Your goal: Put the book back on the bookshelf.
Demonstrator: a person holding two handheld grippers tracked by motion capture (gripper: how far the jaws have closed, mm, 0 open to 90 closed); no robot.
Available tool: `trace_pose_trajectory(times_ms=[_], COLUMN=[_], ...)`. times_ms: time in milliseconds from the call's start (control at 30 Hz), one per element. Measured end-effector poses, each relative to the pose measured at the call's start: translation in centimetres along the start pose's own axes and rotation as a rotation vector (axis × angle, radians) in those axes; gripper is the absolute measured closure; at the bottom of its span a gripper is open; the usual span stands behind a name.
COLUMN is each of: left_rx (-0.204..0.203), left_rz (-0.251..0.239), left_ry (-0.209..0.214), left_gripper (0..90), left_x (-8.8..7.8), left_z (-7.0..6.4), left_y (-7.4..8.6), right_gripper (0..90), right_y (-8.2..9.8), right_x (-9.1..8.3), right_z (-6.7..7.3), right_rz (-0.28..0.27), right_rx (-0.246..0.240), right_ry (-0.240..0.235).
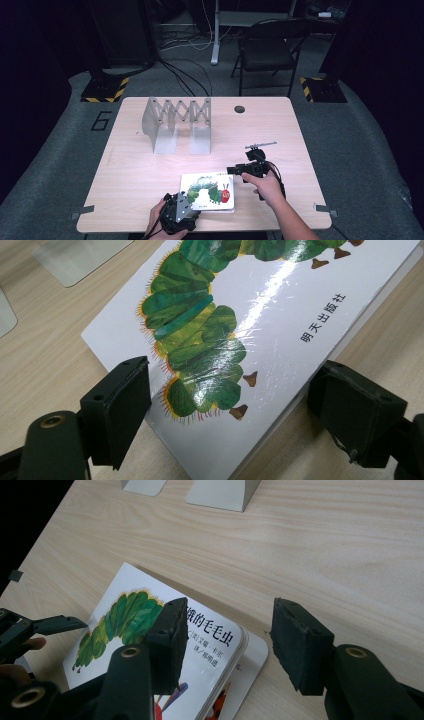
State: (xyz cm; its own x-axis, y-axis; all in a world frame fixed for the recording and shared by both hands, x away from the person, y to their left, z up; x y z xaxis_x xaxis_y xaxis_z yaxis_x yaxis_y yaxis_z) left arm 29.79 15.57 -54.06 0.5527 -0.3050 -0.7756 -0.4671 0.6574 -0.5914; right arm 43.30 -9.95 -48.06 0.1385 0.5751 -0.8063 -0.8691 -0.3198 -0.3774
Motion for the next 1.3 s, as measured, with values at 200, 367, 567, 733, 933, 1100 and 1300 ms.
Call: trace_pose_trajectory(times_ms=[200, 367, 567, 733, 933, 1100, 1300], left_rx=[-0.009, -0.005, -0.004, -0.005, -0.011, -0.004, -0.004], left_rz=[0.000, -0.007, -0.010, -0.014, -0.017, -0.017, -0.017], left_ry=[-0.007, -0.007, -0.008, -0.009, -0.008, -0.009, -0.010], left_gripper=[17.9, 17.9, 17.9, 17.9, 17.9, 17.9, 17.8], left_x=[0.1, 0.3, 0.3, 0.3, 0.3, 0.3, 0.3], left_z=[0.0, 0.1, 0.1, 0.1, 0.1, 0.1, 0.1], left_y=[-0.1, -0.2, -0.2, -0.2, -0.2, -0.2, -0.2], right_gripper=[48.3, 47.4, 46.4, 45.7, 45.4, 45.4, 45.4], right_y=[-0.5, -0.3, -0.3, -0.3, -0.1, -0.1, 0.0], right_x=[1.2, 2.3, 2.9, 3.0, 3.2, 3.4, 3.7], right_z=[-0.7, -1.1, -1.0, -0.9, -0.7, -0.7, -0.5], right_rz=[0.020, 0.046, 0.046, 0.057, 0.075, 0.077, 0.094], right_rx=[0.017, 0.029, 0.034, 0.041, 0.046, 0.038, 0.029], right_ry=[0.004, -0.034, -0.067, -0.078, -0.094, -0.102, -0.113])
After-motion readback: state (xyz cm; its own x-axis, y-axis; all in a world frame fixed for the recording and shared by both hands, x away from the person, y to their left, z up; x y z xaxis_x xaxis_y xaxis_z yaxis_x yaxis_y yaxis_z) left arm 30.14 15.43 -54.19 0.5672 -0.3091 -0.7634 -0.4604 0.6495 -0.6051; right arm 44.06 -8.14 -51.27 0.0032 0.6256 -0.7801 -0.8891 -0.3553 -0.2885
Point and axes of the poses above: each handheld gripper's, and its own axes: x roughly forward along the jaws, y roughly out of its underside, z roughly to its left, the point moved 2 cm from there along x, roughly forward along the jaws, and after that the axes turned 13 degrees about z, right-handed, at the moved point
